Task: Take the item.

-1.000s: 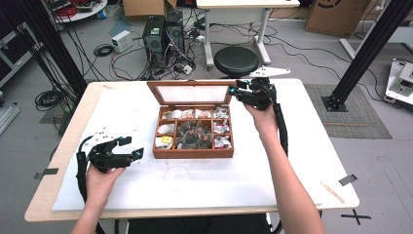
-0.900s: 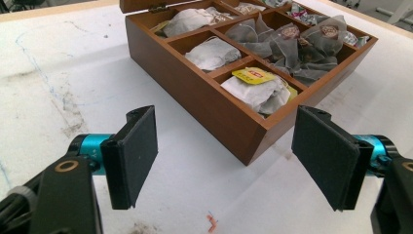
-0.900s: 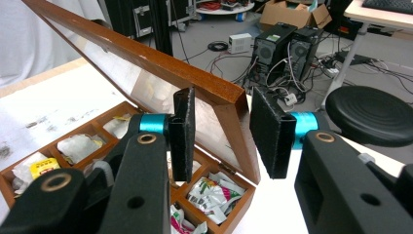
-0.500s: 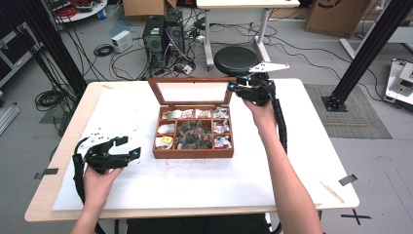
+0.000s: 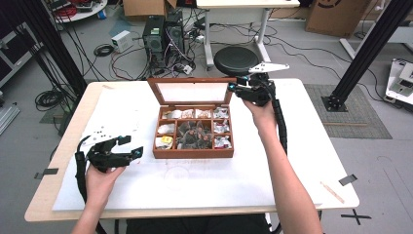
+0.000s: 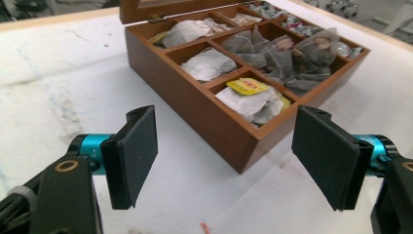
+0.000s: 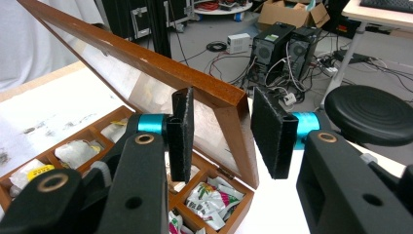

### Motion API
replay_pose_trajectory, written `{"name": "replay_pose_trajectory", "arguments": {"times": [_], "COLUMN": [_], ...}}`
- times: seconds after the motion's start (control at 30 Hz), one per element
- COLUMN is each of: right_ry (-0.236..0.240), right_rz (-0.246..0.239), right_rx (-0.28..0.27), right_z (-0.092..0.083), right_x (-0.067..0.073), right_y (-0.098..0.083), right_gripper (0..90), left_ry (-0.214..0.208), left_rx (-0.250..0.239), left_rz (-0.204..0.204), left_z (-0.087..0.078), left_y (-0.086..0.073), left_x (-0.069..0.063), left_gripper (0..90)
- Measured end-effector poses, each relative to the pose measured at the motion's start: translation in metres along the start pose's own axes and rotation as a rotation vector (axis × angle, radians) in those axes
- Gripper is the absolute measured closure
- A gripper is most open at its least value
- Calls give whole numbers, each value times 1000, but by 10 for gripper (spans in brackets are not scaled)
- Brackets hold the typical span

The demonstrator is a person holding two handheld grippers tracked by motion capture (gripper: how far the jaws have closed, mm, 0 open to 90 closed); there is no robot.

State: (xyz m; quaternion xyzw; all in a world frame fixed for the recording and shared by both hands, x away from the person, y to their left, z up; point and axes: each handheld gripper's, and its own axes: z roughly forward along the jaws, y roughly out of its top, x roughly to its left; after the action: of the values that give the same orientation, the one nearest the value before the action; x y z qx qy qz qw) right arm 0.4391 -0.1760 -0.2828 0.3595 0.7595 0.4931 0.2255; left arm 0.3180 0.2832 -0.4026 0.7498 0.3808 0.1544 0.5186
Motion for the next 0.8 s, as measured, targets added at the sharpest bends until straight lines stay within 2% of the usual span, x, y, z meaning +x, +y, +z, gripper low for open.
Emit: {"name": "replay_pose_trajectory", "arguments": {"times": [0.13,0.17,0.2,0.27,0.3,0.33,0.37,0.57,0.63,0.8], "right_ry": [0,-1,-1,2,0,0,-2,-1,-3,-4], "right_rz": [-3,-8,-8,-8,-6,-6,-5,-5,-10,-13], "right_rx": [5,6,6,3,0,0,-1,-1,2,3], "right_z": [-1,-1,-1,0,0,0,0,0,1,1], "right_x": [0,0,0,0,0,0,0,0,0,0], "right_y": [0,0,0,0,0,0,0,0,0,0], "right_gripper": [619,616,616,616,616,616,616,616,616,616], "left_ry": [2,-6,-6,-37,-69,-69,-92,-130,-134,-135], "left_rx": [-36,-35,-35,-26,-11,-11,11,27,42,46], "left_rz": [33,42,42,43,52,52,74,104,119,137], "left_z": [0,3,3,8,14,14,21,37,45,55], "left_y": [8,15,15,22,27,27,32,42,49,58], "left_x": [-4,-5,-5,-5,-8,-8,-12,-19,-22,-26], "left_gripper": [249,249,249,249,249,249,249,255,256,256]}}
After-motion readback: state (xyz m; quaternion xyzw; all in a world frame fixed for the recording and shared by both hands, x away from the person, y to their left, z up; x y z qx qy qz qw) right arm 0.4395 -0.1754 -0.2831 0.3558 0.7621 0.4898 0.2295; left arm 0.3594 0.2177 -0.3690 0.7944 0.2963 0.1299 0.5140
